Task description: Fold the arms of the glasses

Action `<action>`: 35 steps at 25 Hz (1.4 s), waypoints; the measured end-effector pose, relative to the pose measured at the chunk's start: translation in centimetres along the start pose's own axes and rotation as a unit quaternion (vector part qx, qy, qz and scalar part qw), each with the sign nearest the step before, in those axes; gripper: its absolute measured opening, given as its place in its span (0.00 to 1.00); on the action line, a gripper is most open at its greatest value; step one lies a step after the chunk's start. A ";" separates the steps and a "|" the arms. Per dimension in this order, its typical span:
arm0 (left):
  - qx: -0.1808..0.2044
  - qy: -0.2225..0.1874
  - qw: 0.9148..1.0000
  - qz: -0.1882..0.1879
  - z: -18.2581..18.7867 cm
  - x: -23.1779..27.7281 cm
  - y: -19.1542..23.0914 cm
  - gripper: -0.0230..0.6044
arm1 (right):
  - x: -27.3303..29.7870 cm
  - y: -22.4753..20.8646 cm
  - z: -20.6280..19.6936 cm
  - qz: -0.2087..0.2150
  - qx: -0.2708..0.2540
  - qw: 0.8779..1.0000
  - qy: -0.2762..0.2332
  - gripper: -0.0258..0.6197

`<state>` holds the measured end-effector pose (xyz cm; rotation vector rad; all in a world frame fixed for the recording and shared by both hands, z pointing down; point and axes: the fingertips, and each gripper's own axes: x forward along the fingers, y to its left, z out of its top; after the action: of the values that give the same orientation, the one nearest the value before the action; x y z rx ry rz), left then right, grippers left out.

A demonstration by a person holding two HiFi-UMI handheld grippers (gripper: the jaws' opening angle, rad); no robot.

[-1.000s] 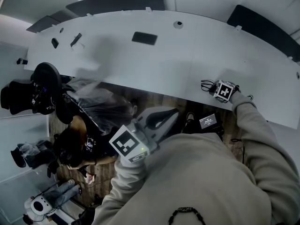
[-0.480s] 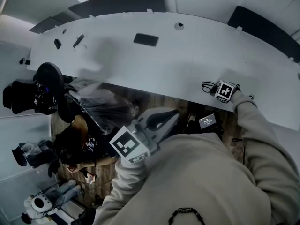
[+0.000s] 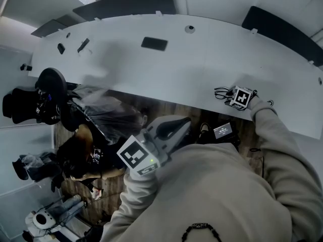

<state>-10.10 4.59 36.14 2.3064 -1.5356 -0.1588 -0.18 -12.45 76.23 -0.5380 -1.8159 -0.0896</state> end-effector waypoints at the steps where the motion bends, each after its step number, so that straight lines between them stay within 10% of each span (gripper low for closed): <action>1: 0.000 -0.001 1.000 -0.002 0.0 0.1 -0.1 0.05 | -0.3 0.0 -0.1 -0.002 -0.001 1.000 0.000 0.30; 18: -0.003 0.003 0.998 -0.059 0.0 3.5 -0.4 0.05 | -6.5 -0.4 -3.5 -0.085 0.114 0.987 -0.077 0.27; 22: -0.009 0.019 0.997 -0.076 -0.9 4.5 -0.2 0.05 | -7.9 0.6 -3.4 -0.095 0.184 0.968 -0.140 0.08; 35: -0.017 0.030 0.994 -0.102 -1.5 7.6 0.4 0.05 | -14.4 4.1 -1.0 -0.149 0.266 0.913 -0.270 0.07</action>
<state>-6.97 -2.06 38.45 2.4159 -1.2571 -0.1654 5.39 -13.63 62.38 0.1277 -2.3330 0.3759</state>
